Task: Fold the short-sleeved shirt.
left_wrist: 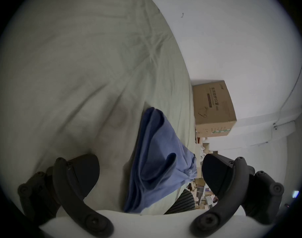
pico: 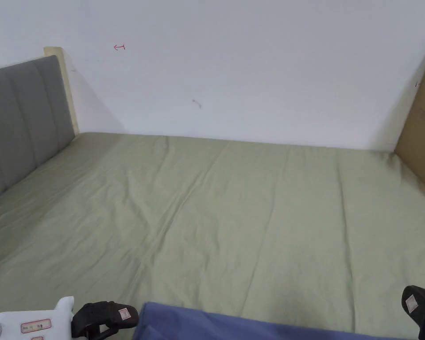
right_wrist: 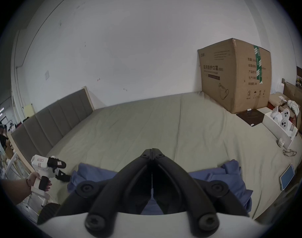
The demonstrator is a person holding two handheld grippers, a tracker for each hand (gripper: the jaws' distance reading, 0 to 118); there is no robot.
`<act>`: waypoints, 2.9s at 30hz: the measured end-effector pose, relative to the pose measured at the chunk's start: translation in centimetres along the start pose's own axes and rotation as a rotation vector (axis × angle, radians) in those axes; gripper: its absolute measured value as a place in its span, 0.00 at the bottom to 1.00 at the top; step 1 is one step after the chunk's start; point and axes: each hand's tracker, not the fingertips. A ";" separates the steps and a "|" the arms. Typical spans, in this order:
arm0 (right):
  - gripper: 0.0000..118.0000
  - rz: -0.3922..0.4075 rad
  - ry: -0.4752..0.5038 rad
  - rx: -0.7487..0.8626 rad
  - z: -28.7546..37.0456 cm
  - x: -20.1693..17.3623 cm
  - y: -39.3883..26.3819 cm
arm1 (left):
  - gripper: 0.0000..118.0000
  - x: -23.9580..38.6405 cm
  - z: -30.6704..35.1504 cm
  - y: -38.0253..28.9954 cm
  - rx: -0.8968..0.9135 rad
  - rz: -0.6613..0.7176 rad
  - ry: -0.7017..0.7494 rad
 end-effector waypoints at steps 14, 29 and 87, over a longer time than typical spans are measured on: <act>0.00 -0.059 0.052 -0.088 -3.3 -2.6 0.0 | 0.05 -4.6 -6.7 3.3 -0.152 0.063 -0.093; 0.00 -0.026 0.106 -0.056 0.0 -1.3 0.2 | 0.05 7.1 4.4 -4.6 0.267 -0.611 0.863; 0.00 -0.129 0.103 -0.139 0.2 3.3 -2.3 | 0.95 8.1 0.2 -2.3 -0.030 -0.234 0.106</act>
